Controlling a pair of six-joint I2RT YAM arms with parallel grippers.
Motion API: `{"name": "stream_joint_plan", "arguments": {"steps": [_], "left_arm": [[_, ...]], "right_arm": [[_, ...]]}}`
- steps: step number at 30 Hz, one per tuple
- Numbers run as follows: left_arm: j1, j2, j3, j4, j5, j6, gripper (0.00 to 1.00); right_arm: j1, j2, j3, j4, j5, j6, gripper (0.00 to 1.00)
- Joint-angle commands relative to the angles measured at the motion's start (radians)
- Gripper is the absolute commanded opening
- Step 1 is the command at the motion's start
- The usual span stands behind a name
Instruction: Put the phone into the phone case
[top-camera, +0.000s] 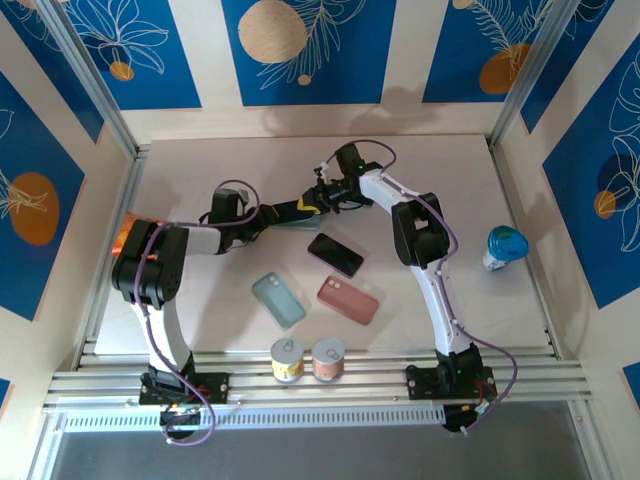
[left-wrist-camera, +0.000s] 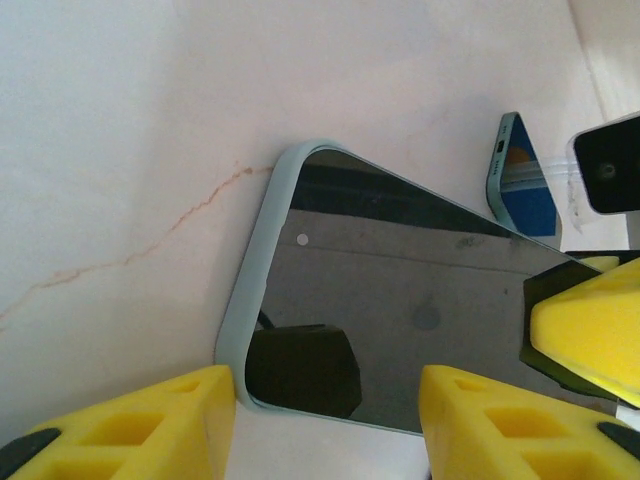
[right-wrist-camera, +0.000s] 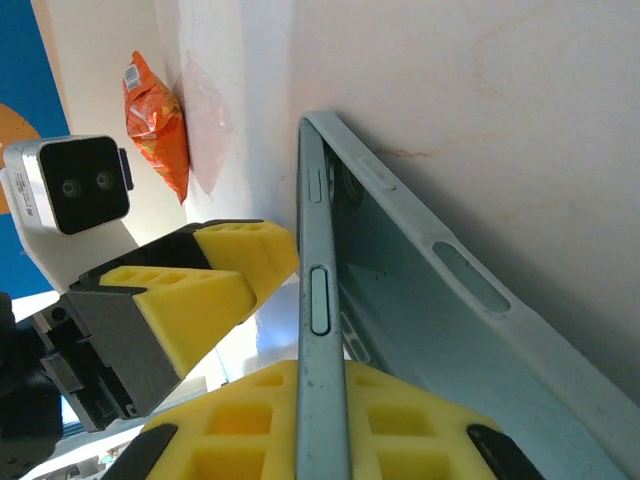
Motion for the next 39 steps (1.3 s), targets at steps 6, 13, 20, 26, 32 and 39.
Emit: {"name": "stream_joint_plan", "arguments": {"steps": [6,13,20,26,32,39], "left_arm": [[-0.016,-0.016,0.137,-0.139,0.043,0.049,0.52],[-0.021,0.028,0.203,-0.132,0.073,0.034,0.52],[-0.036,0.101,0.265,-0.130,0.080,0.028,0.52],[-0.043,0.138,0.280,-0.127,0.082,0.028,0.52],[-0.043,0.157,0.270,-0.120,0.076,0.028,0.52],[-0.043,0.161,0.264,-0.124,0.061,0.035,0.52]], "right_arm": [[0.033,-0.022,-0.055,-0.054,0.101,0.005,0.00],[0.033,-0.021,-0.059,-0.053,0.113,0.014,0.04],[0.034,-0.021,-0.057,-0.056,0.120,0.022,0.10],[0.034,-0.020,-0.045,-0.079,0.131,0.016,0.16],[0.034,-0.021,-0.036,-0.098,0.138,0.010,0.22],[0.034,-0.019,-0.001,-0.148,0.168,0.002,0.32]]}}
